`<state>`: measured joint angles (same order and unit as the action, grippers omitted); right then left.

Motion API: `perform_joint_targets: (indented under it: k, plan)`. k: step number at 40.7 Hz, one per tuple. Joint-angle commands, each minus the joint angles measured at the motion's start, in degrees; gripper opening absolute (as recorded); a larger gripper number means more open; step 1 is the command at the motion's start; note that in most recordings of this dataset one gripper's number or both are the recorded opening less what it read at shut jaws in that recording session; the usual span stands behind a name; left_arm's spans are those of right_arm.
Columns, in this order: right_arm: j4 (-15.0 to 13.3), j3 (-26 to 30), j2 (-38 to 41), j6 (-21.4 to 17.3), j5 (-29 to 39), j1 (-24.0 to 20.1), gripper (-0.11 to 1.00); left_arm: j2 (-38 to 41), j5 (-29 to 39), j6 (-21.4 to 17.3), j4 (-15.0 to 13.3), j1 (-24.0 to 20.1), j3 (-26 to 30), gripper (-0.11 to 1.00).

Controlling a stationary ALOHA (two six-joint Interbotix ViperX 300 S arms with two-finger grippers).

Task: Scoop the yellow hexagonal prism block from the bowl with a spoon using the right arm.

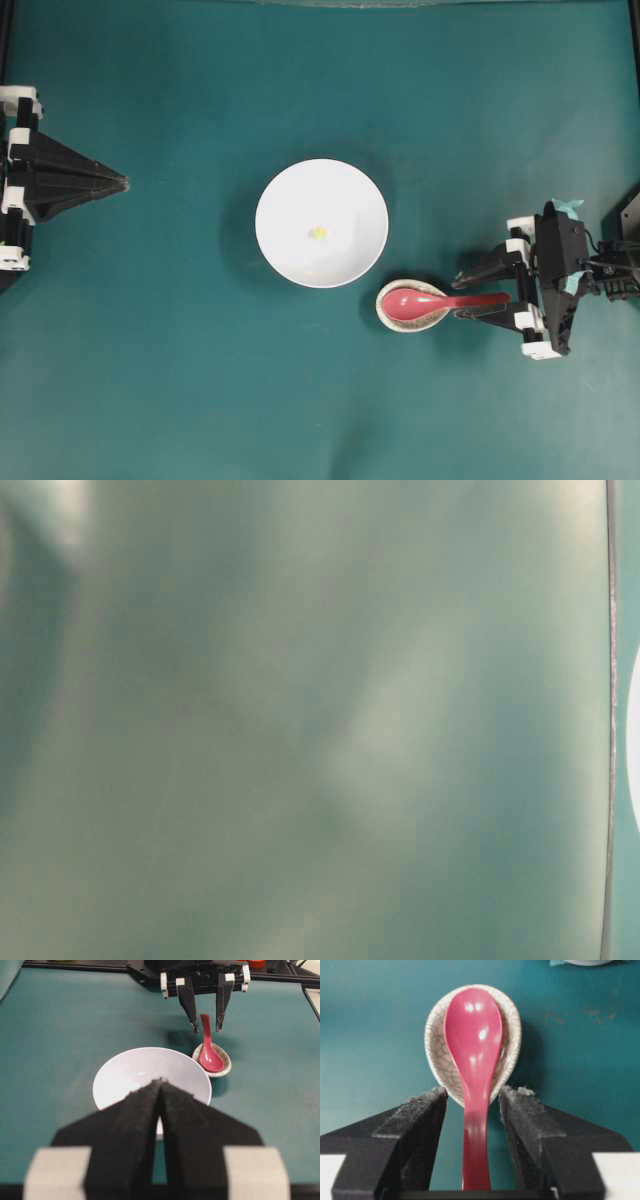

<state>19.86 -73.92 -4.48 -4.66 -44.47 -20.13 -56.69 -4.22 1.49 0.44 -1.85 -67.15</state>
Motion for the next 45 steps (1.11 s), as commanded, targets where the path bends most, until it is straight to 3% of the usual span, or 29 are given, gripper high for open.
perform_joint_targets:
  k: [1,9,45]
  plan:
    - [-0.1,0.1,1.0,0.1,-3.0,-0.4,0.51,0.5,-0.4,0.1,0.1,-0.2,1.1,0.00]
    - [0.0,-0.2,4.7,0.0,-8.3,-1.3,0.51,0.5,-0.3,0.1,0.1,-0.1,1.0,0.00]
    - [-0.1,-0.6,9.7,0.0,-13.5,-2.3,0.51,0.5,0.5,0.1,0.1,-0.1,0.9,0.00]
